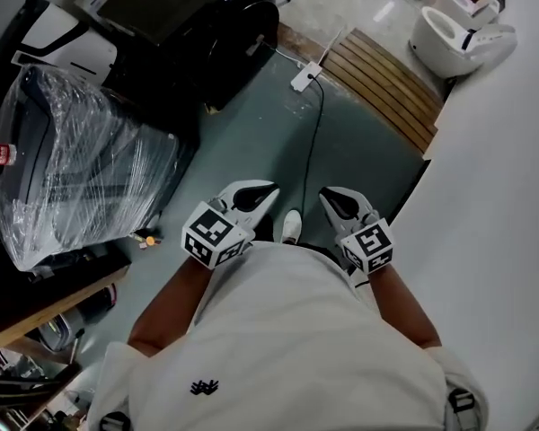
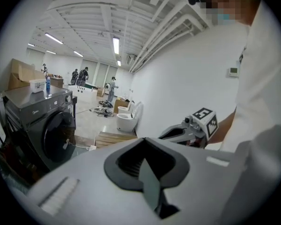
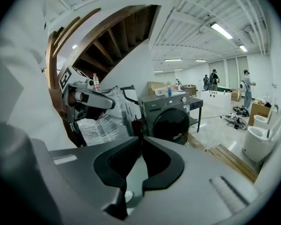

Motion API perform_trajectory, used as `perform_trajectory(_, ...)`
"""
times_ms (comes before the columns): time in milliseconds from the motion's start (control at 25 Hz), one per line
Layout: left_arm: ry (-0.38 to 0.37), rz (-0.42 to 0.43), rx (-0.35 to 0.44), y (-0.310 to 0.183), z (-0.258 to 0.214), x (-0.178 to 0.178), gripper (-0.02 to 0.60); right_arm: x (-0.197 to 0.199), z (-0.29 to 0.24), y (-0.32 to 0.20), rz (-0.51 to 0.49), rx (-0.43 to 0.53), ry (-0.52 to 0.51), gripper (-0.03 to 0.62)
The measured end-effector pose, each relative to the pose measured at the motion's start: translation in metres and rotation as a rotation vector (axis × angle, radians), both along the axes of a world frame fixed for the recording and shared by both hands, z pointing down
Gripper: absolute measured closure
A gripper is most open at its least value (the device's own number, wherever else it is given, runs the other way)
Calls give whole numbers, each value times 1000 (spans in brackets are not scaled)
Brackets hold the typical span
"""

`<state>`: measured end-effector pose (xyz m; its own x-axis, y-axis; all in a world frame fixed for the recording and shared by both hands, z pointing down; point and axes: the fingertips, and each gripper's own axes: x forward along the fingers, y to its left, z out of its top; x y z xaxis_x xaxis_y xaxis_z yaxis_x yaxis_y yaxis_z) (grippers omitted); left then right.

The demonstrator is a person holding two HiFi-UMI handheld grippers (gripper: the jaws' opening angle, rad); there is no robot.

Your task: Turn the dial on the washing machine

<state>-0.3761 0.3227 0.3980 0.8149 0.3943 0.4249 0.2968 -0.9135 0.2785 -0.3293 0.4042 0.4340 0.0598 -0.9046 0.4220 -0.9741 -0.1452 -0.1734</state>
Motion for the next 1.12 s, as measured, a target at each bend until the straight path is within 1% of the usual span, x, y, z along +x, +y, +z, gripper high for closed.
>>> perform_trajectory(80, -11, 7, 3, -6, 2, 17, 525, 22, 2, -4, 10, 1, -1, 583)
perform_trajectory(240, -24, -4, -2, -35, 14, 60, 525, 68, 13, -27, 20, -2, -14, 583)
perform_trajectory(400, 5, -32, -9, -73, 19, 124, 525, 130, 14, -55, 67, -7, -19, 583)
perform_trajectory(480, 11, -24, -20, -91, 16, 157, 525, 161, 6, -71, 83, -21, -3, 583)
perform_trajectory(560, 19, -1, -30, -105, 11, 189, 525, 192, -4, -89, 78, -36, 23, 583)
perform_trajectory(680, 43, 27, -25, -134, 5, 232, 525, 238, -12, -125, 74, -40, 61, 583)
perform_trajectory(760, 37, 14, -20, -158, 4, 256, 525, 263, -15, -151, 70, -42, 84, 583)
perform_trajectory(840, 36, -22, -25, -176, 0, 270, 525, 281, -19, -172, 50, -49, 104, 583)
perform_trajectory(960, 60, -75, -21, -204, -7, 282, 525, 306, -20, -206, 6, -61, 126, 583)
perform_trajectory(1120, 52, -172, -13, -246, 0, 292, 525, 335, -14, -261, -90, -79, 167, 563)
